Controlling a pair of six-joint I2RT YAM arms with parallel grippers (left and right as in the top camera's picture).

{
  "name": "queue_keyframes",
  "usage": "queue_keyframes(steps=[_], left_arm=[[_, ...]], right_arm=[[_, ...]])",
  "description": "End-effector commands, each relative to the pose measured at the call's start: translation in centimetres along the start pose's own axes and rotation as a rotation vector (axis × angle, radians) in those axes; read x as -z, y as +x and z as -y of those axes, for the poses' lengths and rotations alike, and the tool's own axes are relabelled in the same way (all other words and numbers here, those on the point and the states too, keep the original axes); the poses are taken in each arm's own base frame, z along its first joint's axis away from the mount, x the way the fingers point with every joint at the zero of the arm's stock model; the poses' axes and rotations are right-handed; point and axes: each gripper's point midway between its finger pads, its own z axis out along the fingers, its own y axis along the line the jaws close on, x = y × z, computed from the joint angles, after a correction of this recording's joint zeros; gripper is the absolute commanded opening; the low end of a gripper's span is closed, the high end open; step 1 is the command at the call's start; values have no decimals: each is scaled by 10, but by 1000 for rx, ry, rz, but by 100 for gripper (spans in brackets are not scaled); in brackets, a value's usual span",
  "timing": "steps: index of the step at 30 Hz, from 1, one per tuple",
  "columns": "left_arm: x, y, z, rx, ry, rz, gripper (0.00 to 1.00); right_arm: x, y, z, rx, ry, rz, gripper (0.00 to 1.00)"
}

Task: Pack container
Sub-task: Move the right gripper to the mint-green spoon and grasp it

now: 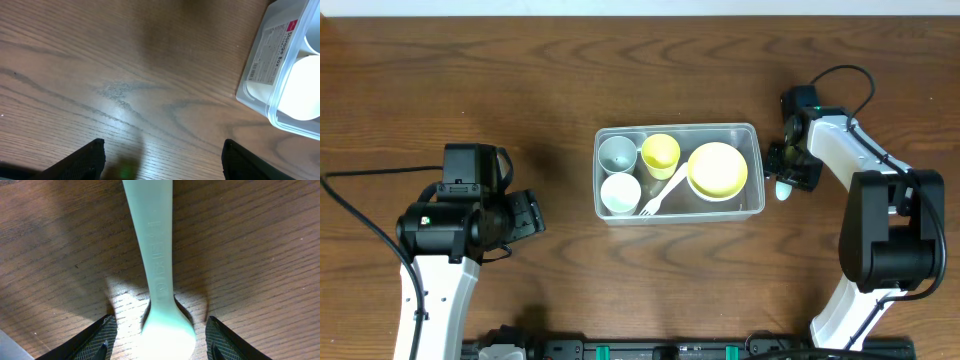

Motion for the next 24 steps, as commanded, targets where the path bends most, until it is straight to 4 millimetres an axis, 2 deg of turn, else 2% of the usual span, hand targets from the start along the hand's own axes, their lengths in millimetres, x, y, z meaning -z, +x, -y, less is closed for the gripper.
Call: queue_keyframes(steps=[1, 10, 24], left_arm=[[-1, 0, -4, 18, -18, -2, 75], [-1, 1, -4, 17, -19, -5, 75], [-1, 1, -4, 17, -19, -5, 75]], right_arm=[[-22, 25, 6, -5, 23, -96, 59], [-24, 37, 11, -4, 37, -136, 59], [-24, 38, 6, 11, 7, -147, 61]])
